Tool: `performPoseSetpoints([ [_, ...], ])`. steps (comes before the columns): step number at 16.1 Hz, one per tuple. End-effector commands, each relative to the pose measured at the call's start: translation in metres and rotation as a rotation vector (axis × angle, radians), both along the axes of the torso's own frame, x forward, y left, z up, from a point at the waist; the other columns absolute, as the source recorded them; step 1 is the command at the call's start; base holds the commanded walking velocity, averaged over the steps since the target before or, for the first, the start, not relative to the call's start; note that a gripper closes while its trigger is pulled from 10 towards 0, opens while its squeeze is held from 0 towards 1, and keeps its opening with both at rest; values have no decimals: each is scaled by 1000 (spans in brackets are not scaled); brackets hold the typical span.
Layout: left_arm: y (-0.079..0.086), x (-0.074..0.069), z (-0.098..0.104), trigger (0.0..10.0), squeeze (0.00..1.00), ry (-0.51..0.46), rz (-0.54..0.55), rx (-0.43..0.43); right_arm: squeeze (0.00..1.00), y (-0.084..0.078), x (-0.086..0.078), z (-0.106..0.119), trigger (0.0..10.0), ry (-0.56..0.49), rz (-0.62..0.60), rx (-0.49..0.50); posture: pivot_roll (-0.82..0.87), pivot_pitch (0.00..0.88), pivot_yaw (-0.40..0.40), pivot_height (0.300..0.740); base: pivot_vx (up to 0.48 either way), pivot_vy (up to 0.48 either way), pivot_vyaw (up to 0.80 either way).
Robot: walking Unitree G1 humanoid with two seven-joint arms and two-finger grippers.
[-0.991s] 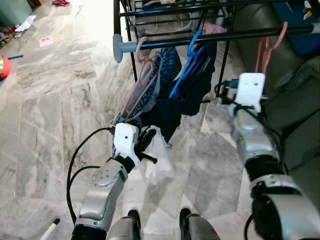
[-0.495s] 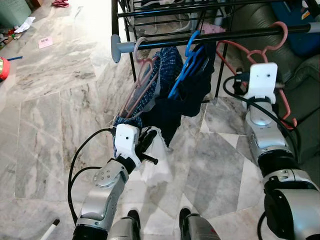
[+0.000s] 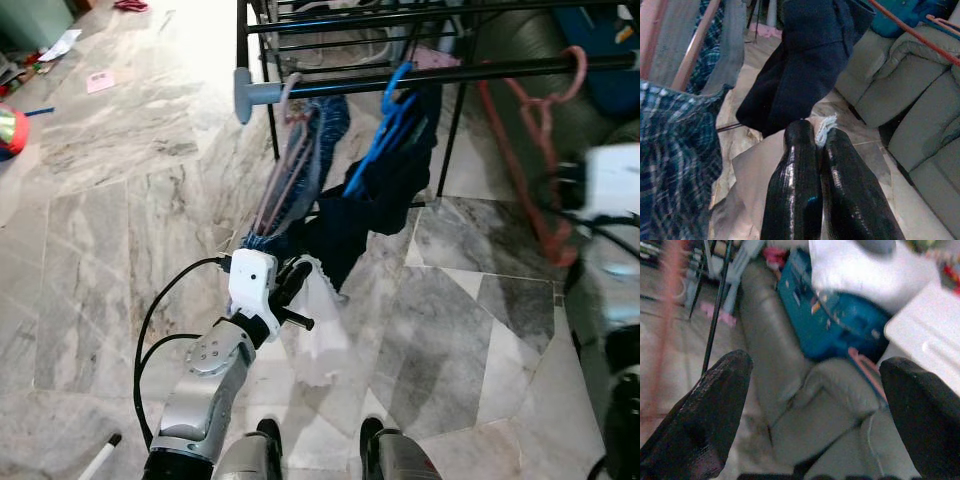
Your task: Hang hanger
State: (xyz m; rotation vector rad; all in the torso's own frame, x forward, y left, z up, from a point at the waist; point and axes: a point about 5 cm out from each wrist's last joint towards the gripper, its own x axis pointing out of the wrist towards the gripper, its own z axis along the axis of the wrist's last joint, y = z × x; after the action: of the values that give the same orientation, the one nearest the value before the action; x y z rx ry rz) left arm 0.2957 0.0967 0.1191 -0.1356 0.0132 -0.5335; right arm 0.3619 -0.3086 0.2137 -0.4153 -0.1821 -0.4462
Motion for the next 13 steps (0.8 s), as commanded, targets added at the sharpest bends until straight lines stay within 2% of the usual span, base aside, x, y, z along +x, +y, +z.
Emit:
performPoseSetpoints([
  [1,0,-3,-5,10000,0,19,-11,10,0,-4,-2,-18,10000,72,6,86,57,319,58,740,0,0,0],
  [5,-2,-1,-4,10000,0,19,-26,14,0,4,1,-32,10000,107,24,185,59,314,65,740,0,0,0],
  [9,1,1,-1,10000,0,8,-19,16,0,5,2,-10,10000,-6,-95,37,75,305,66,740,0,0,0],
  [11,1,1,-1,10000,0,4,-16,17,0,19,6,-2,10000,-76,-49,58,75,301,67,740,0,0,0],
  [13,0,1,-1,10000,0,2,-18,16,0,34,11,0,10000,-103,22,85,74,298,68,740,0,0,0],
])
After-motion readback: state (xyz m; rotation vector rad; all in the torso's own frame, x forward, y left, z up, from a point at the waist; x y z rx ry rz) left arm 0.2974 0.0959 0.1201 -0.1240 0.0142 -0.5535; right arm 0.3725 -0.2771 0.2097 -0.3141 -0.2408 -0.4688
